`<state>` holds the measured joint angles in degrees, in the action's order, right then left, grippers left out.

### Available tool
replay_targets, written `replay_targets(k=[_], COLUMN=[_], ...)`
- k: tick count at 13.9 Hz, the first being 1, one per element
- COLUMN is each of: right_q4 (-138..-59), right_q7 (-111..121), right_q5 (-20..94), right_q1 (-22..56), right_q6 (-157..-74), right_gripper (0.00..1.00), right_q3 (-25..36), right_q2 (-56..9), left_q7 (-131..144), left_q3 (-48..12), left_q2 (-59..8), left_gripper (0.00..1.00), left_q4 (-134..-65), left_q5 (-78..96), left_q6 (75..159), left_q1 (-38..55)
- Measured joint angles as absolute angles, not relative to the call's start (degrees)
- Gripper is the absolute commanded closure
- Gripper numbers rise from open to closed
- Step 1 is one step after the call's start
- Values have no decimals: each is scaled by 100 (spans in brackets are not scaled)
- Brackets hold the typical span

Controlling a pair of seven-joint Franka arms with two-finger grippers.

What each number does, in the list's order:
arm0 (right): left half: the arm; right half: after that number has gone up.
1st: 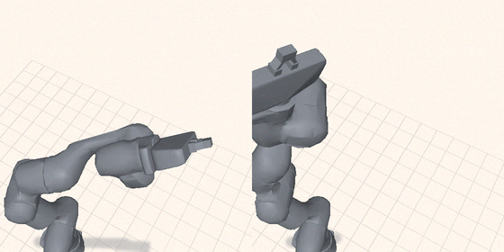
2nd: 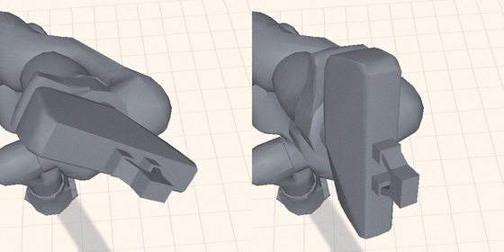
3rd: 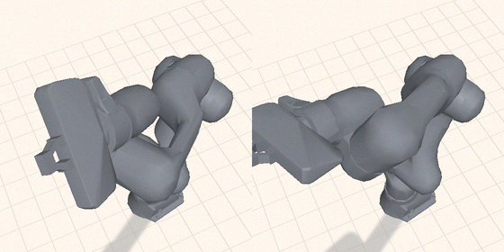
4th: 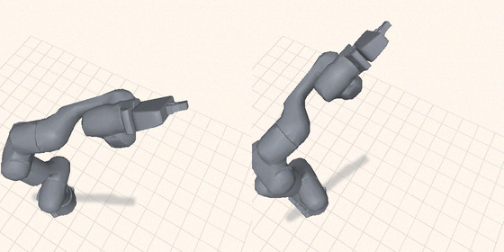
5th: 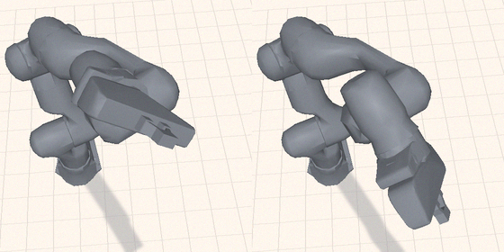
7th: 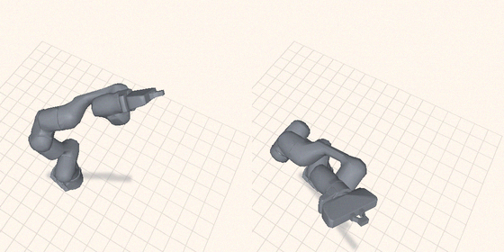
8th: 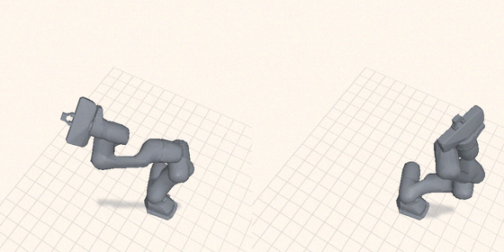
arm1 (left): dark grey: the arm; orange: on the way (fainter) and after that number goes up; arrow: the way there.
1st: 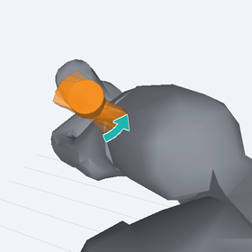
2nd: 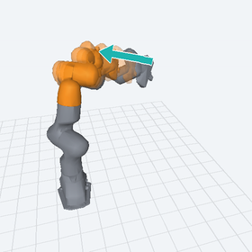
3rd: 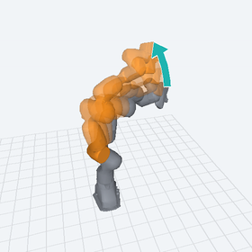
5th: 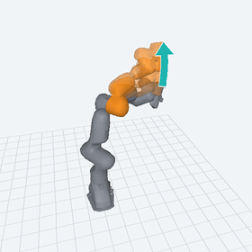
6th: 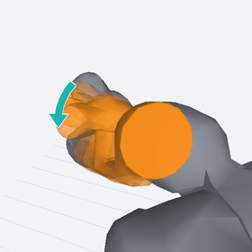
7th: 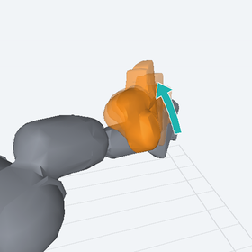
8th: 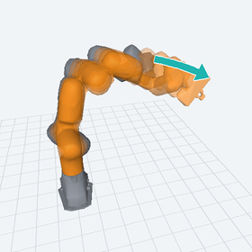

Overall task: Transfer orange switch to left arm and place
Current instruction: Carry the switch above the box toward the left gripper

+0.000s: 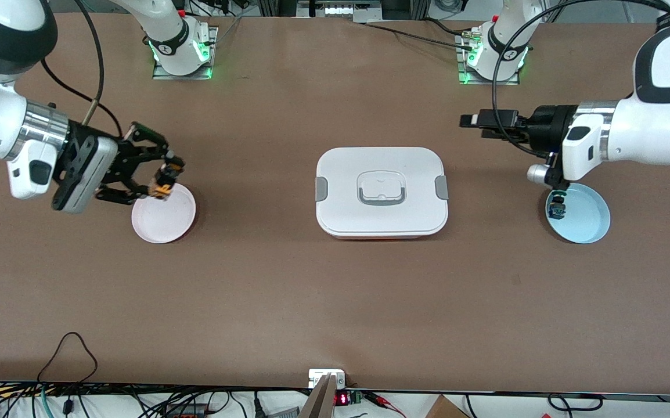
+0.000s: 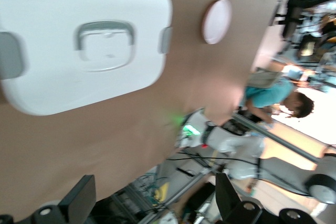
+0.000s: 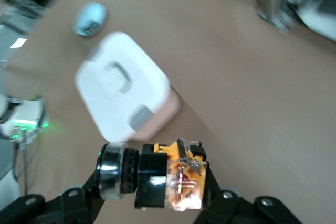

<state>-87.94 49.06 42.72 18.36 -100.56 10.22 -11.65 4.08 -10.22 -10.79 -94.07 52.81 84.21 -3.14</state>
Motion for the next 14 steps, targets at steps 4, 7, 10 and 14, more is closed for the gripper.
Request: replay_targets(k=[4,7,10,14], right_q4=[-9211,-9462,-9533,-9639], right_q7=[7110,8320,8861,9341], right_q5=[6173,7607,8581,9628], right_q1=[2319,2676,2975,3272], right_q6=[-10139,-10198,-10203,-10207], right_gripper=[99,99,99,99], right_q3=[996,986,980,978], right_q2=[-1280,-1457,-1570,-1741], left_q7=[421,421,407,332], left_q3=[-1812,-2218,-2522,-2671], left_q2=[-1177,-1193,-1339,-1584], left_gripper=[0,0,0,0], left_q4=[-9484,-9647,-9742,-9752], left_q5=[6737,7593,8293,8708], left_q6=[9705,10563,11142,11834], left_q1=[-255,-228,-210,202])
